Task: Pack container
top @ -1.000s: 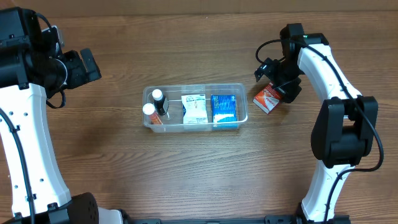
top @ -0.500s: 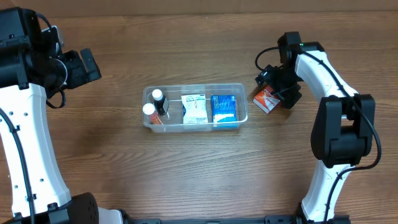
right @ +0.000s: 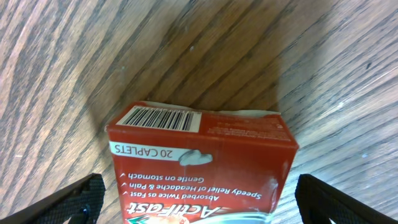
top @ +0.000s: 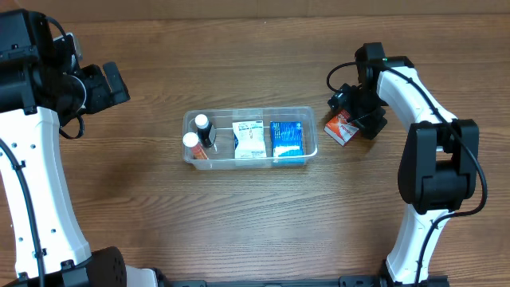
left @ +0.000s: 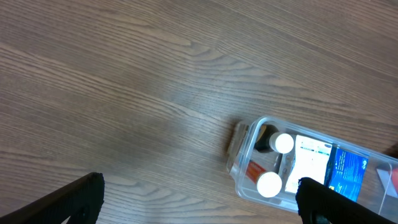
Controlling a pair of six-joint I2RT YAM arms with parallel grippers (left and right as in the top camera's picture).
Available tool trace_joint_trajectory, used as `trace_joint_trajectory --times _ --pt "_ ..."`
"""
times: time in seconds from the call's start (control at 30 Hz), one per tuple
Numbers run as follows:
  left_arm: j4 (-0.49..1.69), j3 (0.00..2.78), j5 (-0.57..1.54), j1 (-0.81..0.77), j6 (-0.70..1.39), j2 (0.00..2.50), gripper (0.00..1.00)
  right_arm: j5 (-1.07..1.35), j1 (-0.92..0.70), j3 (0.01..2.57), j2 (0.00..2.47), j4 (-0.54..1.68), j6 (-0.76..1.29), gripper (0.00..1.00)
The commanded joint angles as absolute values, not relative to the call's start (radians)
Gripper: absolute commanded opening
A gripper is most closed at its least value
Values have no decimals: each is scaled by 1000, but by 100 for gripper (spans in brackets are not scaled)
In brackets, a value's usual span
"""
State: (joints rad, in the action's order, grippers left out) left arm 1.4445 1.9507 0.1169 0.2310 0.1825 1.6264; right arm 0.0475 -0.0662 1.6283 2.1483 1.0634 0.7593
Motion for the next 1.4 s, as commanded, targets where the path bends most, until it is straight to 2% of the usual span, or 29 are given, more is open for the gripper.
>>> trace_joint_trajectory --times 0.0,0.43,0.93,1.17,1.23,1.37 --pt "1444 1949 124 235 164 1629 100 20 -67 1622 2164 1060 767 100" --pt "1446 1949 124 235 164 1629 100 24 -98 1622 2224 1059 759 100" --pt "1447 1949 124 235 164 1629 100 23 -98 1623 2224 1084 756 74" --pt "1447 1949 124 235 164 1629 100 23 -98 1625 2212 1102 751 69" --pt "1447 1949 124 235 164 1629 100 23 -98 1625 2195 1101 736 64" --pt "1447 1949 125 235 164 1629 100 19 -98 1631 2141 1109 725 63"
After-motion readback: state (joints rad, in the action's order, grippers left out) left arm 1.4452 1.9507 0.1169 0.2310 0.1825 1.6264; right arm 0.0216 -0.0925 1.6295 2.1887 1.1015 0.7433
